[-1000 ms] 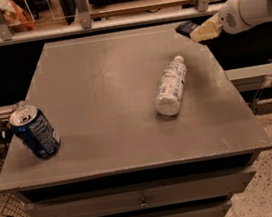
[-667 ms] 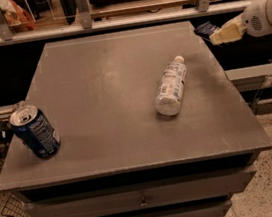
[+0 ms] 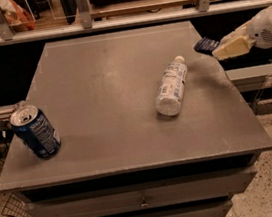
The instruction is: Move rxbar blueberry near blue plastic bottle
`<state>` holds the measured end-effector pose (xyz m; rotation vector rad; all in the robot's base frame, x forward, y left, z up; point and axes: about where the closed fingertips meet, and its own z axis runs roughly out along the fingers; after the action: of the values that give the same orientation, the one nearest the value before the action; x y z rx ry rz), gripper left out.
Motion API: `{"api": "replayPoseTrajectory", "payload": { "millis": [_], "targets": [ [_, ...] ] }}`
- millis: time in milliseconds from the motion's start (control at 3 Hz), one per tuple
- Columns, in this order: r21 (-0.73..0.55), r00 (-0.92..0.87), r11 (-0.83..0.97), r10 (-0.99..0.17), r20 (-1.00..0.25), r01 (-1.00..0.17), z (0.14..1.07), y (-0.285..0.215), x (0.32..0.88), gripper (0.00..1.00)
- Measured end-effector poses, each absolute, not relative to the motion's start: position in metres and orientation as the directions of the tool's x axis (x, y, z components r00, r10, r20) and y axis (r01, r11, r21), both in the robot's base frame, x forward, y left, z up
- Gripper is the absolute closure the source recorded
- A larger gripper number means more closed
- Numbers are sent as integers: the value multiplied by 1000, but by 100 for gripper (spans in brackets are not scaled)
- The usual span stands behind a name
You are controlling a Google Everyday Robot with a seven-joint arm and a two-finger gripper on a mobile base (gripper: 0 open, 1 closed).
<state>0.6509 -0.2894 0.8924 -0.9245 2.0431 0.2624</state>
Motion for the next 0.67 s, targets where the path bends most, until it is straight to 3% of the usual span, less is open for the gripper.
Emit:
{"api": "replayPoseTrajectory", "payload": {
  "millis": [667],
  "targets": [
    [-163,-199,412,-704,-682,-896,864,-249,617,100]
  ]
}}
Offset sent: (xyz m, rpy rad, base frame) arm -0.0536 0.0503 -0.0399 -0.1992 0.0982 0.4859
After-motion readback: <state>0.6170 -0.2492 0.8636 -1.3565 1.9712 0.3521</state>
